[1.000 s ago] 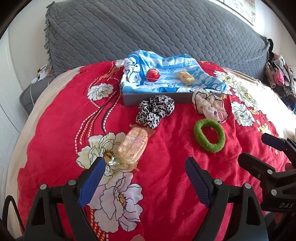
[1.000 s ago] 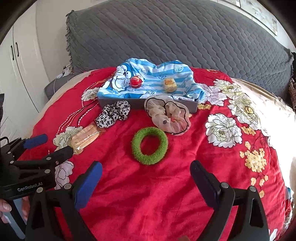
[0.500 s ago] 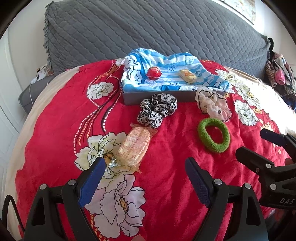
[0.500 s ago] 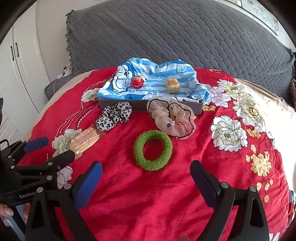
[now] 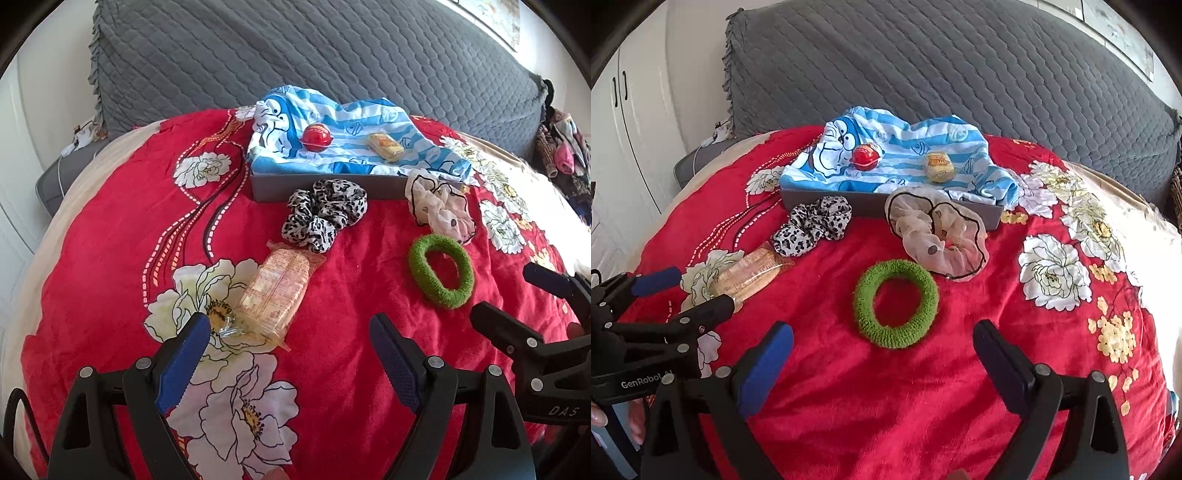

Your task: Organize objects

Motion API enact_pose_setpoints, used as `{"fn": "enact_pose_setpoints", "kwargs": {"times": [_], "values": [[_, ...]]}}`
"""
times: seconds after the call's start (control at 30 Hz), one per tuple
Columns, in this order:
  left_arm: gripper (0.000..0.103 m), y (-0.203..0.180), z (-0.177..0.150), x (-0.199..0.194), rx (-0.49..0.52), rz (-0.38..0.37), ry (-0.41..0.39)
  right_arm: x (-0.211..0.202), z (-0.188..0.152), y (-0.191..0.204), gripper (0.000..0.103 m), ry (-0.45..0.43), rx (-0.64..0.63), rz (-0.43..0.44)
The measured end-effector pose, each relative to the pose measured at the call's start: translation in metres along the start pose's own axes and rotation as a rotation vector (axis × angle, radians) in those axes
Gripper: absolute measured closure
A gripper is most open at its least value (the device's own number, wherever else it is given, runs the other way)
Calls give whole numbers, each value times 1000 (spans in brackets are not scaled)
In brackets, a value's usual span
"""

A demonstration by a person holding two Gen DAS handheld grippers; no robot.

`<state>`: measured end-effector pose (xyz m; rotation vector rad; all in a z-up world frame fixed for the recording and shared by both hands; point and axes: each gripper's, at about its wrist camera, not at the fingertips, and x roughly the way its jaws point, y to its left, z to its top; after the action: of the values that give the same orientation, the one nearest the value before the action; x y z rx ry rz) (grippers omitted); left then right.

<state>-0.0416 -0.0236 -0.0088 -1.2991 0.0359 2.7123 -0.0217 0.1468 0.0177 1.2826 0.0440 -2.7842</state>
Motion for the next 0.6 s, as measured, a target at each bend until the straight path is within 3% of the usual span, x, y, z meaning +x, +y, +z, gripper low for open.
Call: {"fn": "enact_pose_setpoints", "kwargs": {"times": [0.6], "values": [[14,-2,4,0,9,-6,-13,2,1,-1,1,-14,-3,-31]]}}
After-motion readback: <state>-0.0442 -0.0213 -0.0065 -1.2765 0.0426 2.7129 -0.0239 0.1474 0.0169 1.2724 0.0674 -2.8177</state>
